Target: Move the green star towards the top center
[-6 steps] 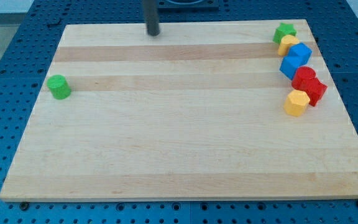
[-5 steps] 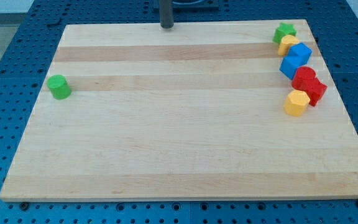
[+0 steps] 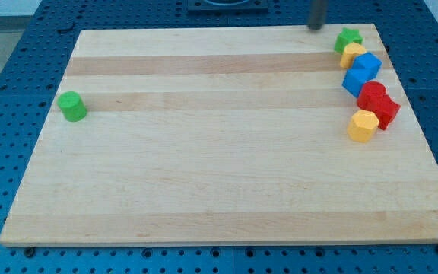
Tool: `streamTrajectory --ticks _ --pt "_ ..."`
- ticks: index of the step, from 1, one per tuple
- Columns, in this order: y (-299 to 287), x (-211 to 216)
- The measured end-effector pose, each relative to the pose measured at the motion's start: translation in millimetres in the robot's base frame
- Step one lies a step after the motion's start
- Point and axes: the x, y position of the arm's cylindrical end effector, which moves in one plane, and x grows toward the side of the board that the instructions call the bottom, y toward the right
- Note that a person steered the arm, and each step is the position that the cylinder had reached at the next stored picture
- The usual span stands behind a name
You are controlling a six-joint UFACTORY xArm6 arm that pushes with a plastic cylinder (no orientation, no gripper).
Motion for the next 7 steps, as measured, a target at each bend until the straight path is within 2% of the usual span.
streamTrajectory --ticks 1,2,3,4,7 --pt "81 0" --pt "128 18" --pt "124 54" --pt "88 57" --pt "-74 64"
